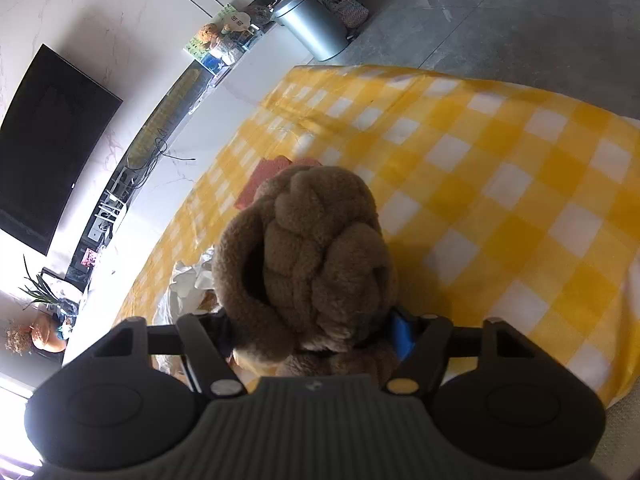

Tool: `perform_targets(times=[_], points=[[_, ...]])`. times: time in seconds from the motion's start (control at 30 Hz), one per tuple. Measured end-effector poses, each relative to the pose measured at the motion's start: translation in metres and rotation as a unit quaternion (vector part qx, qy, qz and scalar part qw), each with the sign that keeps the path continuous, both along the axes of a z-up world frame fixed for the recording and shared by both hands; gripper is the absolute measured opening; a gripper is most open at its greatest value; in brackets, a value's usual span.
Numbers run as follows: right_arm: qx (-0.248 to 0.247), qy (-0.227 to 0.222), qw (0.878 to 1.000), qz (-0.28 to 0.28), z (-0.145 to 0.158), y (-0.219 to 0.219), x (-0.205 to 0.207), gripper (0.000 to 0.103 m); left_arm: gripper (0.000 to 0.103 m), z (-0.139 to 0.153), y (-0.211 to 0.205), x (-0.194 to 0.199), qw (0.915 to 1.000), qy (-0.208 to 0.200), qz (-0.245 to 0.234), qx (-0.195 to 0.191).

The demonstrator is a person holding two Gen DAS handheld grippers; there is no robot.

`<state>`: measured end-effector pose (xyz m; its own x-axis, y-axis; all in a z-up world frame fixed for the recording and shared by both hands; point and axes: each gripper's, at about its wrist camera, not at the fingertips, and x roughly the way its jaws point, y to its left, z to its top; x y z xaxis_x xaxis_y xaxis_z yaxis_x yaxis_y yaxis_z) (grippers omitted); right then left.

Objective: Organize soft objects
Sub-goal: 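Grasp the brown fluffy plush with the right tool and lift it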

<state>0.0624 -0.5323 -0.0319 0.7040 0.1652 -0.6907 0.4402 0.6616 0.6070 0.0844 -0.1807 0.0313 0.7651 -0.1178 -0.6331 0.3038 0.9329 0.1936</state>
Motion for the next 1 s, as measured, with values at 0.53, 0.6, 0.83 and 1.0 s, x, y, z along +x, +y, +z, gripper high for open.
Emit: perform_targets(times=[0.53, 0.6, 0.83, 1.0], points=[[-0.080, -0.088, 0.993, -0.023, 0.050, 0.004, -0.028, 0.061, 0.094, -0.012, -0.057, 0.072, 0.9951, 0.009, -0.094, 0.031], [-0.075, -0.076, 0.994, -0.019, 0.045, 0.003, -0.025, 0.061, 0.094, -0.029, -0.072, 0.084, 0.9921, -0.009, -0.112, 0.057], [-0.079, -0.065, 0.995, -0.021, 0.044, 0.001, -0.018, 0.061, 0.094, -0.081, -0.106, 0.090, 0.9696, -0.011, -0.200, 0.141], [-0.067, -0.063, 0.996, 0.001, 0.038, 0.006, -0.009, 0.062, 0.093, -0.108, -0.125, 0.111, 0.9586, 0.061, -0.208, 0.184]])
